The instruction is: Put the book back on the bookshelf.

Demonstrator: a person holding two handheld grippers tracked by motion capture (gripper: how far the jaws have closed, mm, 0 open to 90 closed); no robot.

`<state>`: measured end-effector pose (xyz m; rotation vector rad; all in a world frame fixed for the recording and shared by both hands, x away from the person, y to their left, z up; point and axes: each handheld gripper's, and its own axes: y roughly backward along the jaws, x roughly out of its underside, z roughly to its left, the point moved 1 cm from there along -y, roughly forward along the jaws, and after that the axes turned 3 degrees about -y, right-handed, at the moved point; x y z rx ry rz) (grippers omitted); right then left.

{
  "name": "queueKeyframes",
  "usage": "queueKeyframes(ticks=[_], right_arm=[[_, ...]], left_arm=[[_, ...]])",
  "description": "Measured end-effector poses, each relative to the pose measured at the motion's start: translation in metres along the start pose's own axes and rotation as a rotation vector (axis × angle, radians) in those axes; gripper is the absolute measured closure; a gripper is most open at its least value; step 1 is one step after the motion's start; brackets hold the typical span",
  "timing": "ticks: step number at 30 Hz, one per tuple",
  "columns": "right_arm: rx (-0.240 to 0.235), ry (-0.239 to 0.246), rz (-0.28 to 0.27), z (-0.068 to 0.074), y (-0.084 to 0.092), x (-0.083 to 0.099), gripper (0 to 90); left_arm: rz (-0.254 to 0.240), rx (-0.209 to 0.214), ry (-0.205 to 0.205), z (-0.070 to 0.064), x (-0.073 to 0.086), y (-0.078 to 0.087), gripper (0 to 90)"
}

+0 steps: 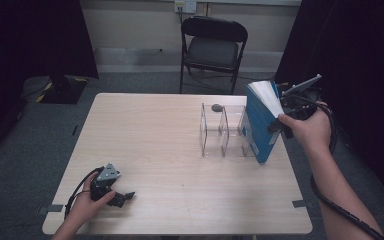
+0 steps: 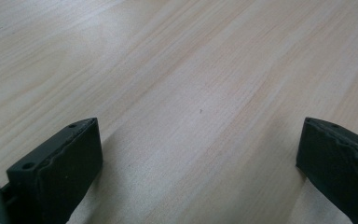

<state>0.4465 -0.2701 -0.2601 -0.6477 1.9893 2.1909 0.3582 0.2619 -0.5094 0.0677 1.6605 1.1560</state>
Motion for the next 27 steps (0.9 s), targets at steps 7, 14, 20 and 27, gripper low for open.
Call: queueKeyframes(ticks=[7,14,20,27], right_arm=[[-0.033,0.047,-0.008,0.011,0.003,0.008,17.4],[-0.053,0.113,0.021,0.03,-0.002,0.014,17.4],[-0.074,0.143,0.044,0.046,-0.006,0.017,17.8],[-0.11,0.189,0.043,0.058,-0.013,0.021,18.4]], left_arm=[[0.0,-0.001,-0.001,0.0,0.0,0.0,0.0],[0.001,-0.001,0.002,0.0,0.0,0.0,0.0],[0.001,-0.001,0.001,0.0,0.0,0.0,0.0],[0.002,-0.002,-0.002,0.0,0.0,0.001,0.0]])
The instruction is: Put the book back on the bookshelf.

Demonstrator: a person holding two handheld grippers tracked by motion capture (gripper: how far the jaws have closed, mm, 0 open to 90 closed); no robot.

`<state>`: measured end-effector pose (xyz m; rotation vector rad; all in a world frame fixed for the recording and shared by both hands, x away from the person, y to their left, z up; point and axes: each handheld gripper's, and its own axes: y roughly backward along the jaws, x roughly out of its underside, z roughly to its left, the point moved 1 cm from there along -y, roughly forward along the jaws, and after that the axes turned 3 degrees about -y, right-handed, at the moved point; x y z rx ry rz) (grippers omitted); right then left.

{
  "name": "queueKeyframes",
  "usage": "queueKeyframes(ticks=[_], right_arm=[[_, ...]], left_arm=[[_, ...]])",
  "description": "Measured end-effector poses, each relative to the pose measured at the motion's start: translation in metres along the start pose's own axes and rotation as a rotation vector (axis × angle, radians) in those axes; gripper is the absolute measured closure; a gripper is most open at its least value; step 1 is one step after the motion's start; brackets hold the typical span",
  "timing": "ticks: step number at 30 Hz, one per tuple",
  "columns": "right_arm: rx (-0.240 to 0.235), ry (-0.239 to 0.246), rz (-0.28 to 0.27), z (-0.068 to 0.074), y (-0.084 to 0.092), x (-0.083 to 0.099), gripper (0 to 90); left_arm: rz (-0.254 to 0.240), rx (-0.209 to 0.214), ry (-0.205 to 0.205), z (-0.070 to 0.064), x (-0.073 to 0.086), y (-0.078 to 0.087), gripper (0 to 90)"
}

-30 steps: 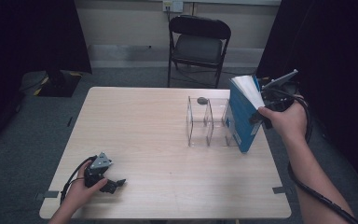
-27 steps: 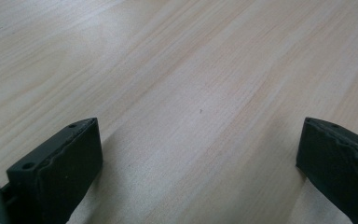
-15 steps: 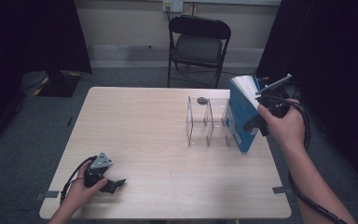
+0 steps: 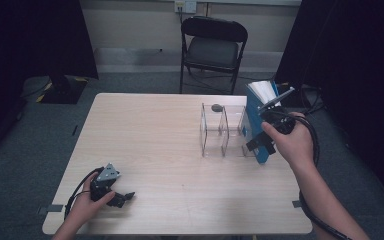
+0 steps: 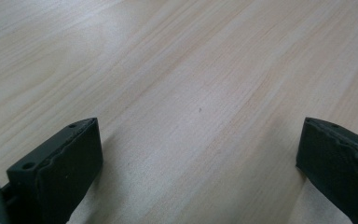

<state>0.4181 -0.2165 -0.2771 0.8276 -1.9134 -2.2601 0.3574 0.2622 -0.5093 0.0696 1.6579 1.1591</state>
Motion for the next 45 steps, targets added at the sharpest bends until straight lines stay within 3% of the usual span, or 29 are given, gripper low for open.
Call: queueKeyframes(ticks=[5,10,14,20,45], right_arm=[[-0.032,0.031,-0.023,0.011,-0.002,0.0,18.4],[-0.029,0.056,-0.051,0.02,-0.008,0.0,20.5],[-0.048,0.077,-0.041,0.028,-0.013,-0.001,20.5],[-0.027,0.113,-0.035,0.038,-0.019,-0.004,20.3],[-0.056,0.231,-0.005,0.074,-0.066,-0.018,20.4]], left_arm=[[-0.011,0.001,0.003,0.0,0.0,-0.001,0.0],[0.001,-0.001,0.001,-0.001,0.0,0.0,0.0],[0.001,-0.002,0.001,-0.001,0.0,0.0,0.0],[-0.01,-0.002,0.003,-0.001,0.0,0.0,0.0],[-0.016,-0.007,0.008,-0.002,0.001,-0.001,0.0]])
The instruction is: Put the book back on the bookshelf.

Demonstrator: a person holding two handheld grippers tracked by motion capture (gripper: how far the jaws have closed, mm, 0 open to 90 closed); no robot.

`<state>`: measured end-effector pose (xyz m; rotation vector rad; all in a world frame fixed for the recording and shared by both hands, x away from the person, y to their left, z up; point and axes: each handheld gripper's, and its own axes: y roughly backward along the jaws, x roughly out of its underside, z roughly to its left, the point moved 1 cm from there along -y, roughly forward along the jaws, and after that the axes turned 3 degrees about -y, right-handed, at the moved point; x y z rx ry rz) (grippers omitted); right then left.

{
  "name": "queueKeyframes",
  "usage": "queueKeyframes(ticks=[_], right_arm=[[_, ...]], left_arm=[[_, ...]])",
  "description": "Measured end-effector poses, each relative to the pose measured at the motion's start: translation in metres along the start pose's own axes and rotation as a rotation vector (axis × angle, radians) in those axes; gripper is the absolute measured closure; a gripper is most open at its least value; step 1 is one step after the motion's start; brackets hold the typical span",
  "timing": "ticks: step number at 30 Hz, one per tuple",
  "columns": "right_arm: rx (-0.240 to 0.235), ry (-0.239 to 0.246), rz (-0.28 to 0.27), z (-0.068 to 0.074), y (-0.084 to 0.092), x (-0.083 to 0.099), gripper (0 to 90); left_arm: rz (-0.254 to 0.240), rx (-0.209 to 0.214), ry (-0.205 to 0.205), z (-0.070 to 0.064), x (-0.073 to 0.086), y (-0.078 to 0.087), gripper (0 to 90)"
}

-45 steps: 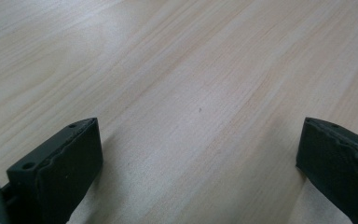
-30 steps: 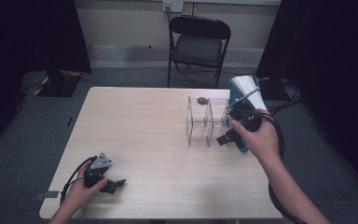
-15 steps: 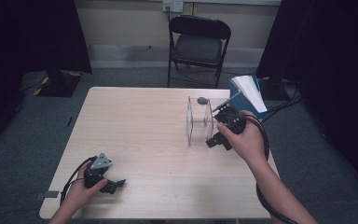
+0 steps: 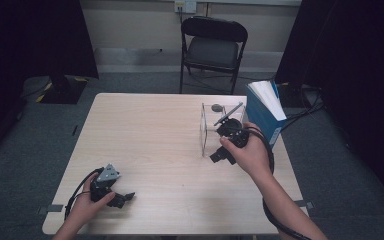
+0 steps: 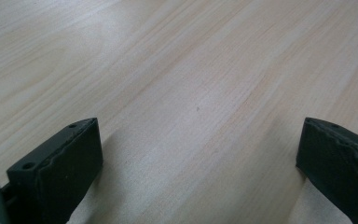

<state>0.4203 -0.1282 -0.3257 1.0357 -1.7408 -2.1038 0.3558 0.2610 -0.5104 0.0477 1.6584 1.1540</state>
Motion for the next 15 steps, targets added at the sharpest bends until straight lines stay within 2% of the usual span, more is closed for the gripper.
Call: queueKeyframes(ticks=[11,15], right_arm=[[-0.034,0.043,0.023,0.014,-0.025,-0.007,20.1],[-0.069,0.045,0.025,0.019,-0.035,-0.008,20.1]], left_arm=[[0.008,-0.004,-0.002,0.0,0.0,0.0,0.0],[0.007,-0.005,0.0,0.0,0.0,0.0,0.0]])
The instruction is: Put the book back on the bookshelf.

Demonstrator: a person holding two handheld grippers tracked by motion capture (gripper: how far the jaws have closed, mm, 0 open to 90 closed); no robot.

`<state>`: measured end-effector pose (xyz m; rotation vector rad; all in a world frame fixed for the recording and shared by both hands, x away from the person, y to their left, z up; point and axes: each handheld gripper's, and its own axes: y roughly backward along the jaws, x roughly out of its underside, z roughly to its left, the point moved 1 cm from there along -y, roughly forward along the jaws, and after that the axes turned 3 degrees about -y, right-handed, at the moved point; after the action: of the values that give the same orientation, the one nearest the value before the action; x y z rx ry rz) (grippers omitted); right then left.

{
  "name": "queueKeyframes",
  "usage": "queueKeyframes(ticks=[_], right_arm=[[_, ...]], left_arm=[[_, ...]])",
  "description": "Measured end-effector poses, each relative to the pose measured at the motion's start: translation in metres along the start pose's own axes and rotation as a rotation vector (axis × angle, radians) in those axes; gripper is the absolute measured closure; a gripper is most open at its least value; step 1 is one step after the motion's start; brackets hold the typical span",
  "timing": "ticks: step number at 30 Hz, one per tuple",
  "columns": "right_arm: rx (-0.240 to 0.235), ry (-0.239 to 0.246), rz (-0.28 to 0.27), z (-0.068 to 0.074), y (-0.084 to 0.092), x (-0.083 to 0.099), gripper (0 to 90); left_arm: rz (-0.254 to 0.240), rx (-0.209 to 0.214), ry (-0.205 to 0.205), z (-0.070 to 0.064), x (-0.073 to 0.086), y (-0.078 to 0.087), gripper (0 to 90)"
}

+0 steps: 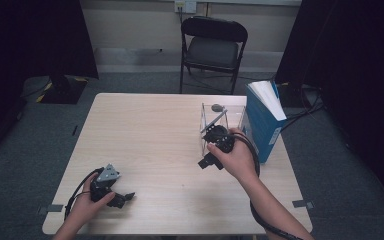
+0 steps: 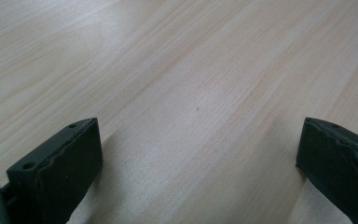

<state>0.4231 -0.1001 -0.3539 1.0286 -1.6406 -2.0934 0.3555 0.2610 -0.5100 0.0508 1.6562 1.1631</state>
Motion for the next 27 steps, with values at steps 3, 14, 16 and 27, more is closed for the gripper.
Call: queueKeyframes(ticks=[3,14,16,27], right_arm=[[-0.019,-0.006,0.006,0.003,-0.009,0.0,20.0],[-0.042,0.001,-0.027,0.005,-0.021,0.0,20.7],[-0.043,0.004,-0.027,0.006,-0.023,0.0,20.7],[-0.065,0.021,-0.033,0.016,-0.036,-0.001,20.4]], left_arm=[[0.0,0.0,-0.001,0.0,0.0,0.0,0.0],[0.002,0.0,-0.001,0.0,0.0,0.0,0.0],[0.002,0.0,-0.001,0.0,0.0,0.0,0.0],[-0.009,0.007,0.007,0.0,0.0,-0.001,0.0]])
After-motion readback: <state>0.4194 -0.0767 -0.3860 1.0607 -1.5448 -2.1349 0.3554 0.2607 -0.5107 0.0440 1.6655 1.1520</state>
